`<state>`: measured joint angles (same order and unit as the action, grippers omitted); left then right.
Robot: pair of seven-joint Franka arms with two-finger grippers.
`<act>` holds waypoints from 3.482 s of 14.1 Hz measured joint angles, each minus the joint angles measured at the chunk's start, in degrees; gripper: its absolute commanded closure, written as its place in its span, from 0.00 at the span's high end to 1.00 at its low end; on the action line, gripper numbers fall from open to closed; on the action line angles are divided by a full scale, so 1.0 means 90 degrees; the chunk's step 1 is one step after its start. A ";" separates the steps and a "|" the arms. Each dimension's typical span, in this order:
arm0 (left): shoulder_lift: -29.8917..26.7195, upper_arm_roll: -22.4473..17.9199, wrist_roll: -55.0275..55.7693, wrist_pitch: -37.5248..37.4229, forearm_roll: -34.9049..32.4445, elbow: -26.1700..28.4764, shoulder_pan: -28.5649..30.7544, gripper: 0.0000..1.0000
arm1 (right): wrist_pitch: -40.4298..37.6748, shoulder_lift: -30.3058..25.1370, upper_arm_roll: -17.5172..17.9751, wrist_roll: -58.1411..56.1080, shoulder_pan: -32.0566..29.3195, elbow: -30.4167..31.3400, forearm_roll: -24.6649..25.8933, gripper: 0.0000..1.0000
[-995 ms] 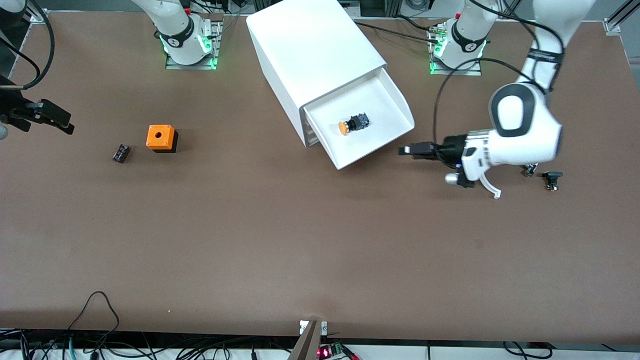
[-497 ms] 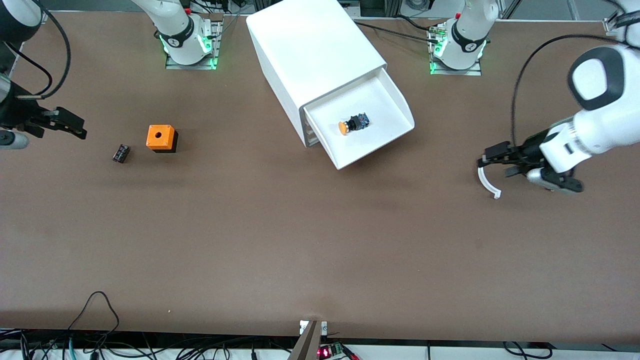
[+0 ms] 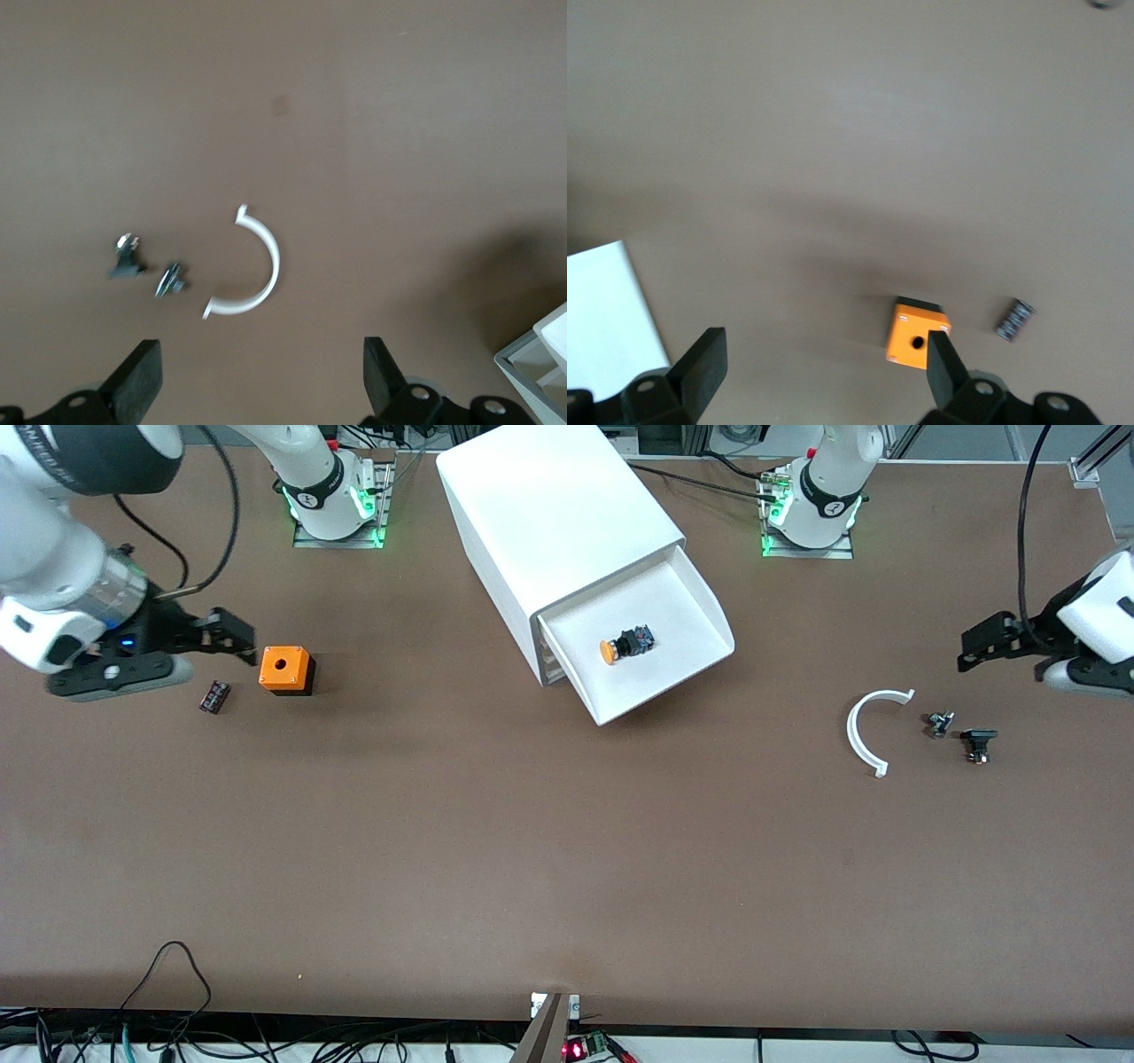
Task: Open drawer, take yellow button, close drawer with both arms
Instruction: 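Withdraw the left gripper while the right gripper reaches toward the drawer, then grasp the orange-capped button in the drawer with the right gripper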
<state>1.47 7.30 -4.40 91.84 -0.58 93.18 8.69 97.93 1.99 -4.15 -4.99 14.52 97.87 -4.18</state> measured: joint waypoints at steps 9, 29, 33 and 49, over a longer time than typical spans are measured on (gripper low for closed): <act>0.0057 0.0016 0.0466 -0.0094 -0.0457 -0.0059 -0.0007 1.00 | 0.0394 0.1824 0.0318 -0.0374 0.2086 -0.2258 -0.0278 1.00; 0.0150 0.0021 0.0467 -0.0086 -0.0460 -0.0085 -0.0008 1.00 | 0.0725 0.4255 0.1111 -0.4149 0.3575 -0.4091 -0.0287 1.00; 0.0165 0.0020 0.0468 -0.0086 -0.0460 -0.0134 -0.0006 1.00 | 0.0797 0.4422 0.1111 -0.4234 0.3665 -0.4093 -0.0286 1.00; 0.0228 0.0013 0.0505 -0.0086 -0.0438 -0.0180 0.0047 1.00 | 0.0778 0.4547 0.1058 -0.4342 0.3941 -0.4103 0.0069 0.28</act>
<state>3.52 7.42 0.15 91.06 -4.53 91.57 9.12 104.94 42.92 5.38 -44.06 49.99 60.94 -3.56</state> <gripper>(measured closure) 0.000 0.498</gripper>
